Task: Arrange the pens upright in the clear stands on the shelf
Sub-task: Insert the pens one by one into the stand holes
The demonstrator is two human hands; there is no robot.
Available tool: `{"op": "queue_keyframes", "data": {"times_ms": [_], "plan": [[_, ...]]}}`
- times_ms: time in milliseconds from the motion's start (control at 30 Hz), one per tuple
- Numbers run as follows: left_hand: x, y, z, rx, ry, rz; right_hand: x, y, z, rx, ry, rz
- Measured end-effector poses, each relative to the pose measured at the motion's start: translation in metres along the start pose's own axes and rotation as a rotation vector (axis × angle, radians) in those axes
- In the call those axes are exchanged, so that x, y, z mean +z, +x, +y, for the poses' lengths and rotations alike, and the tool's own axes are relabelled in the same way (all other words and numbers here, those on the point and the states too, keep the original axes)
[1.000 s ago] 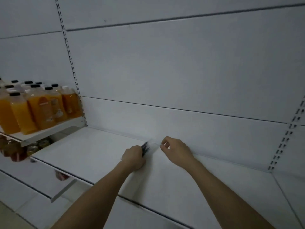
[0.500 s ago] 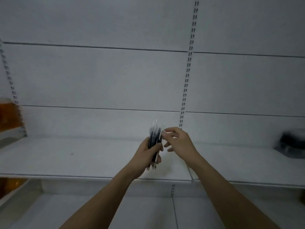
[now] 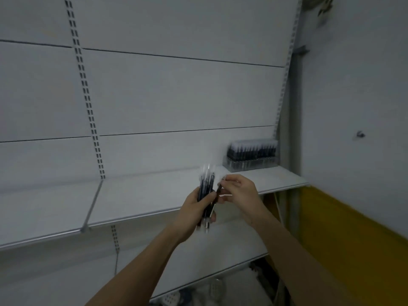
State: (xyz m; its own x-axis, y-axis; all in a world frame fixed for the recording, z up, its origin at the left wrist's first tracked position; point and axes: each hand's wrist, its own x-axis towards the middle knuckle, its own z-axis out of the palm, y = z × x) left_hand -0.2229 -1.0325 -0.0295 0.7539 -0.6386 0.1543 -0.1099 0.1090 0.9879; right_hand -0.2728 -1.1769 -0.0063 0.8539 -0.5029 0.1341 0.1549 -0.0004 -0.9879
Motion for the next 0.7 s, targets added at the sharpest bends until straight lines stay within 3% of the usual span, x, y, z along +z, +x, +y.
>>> {"op": "queue_keyframes", "data": {"times_ms": [267, 467, 700], "plan": [[0.11, 0.062, -0.015, 0.009, 0.087, -0.03, -0.128, 0.033, 0.003, 0.038, 0.056, -0.016], [0.144, 0.128, -0.046, 0.071, 0.262, -0.022, -0.172, 0.092, 0.019, 0.007, -0.095, 0.076], [0.158, 0.244, -0.087, 0.062, 0.165, 0.123, -0.22, 0.207, 0.027, -0.091, -0.258, 0.178]]}}
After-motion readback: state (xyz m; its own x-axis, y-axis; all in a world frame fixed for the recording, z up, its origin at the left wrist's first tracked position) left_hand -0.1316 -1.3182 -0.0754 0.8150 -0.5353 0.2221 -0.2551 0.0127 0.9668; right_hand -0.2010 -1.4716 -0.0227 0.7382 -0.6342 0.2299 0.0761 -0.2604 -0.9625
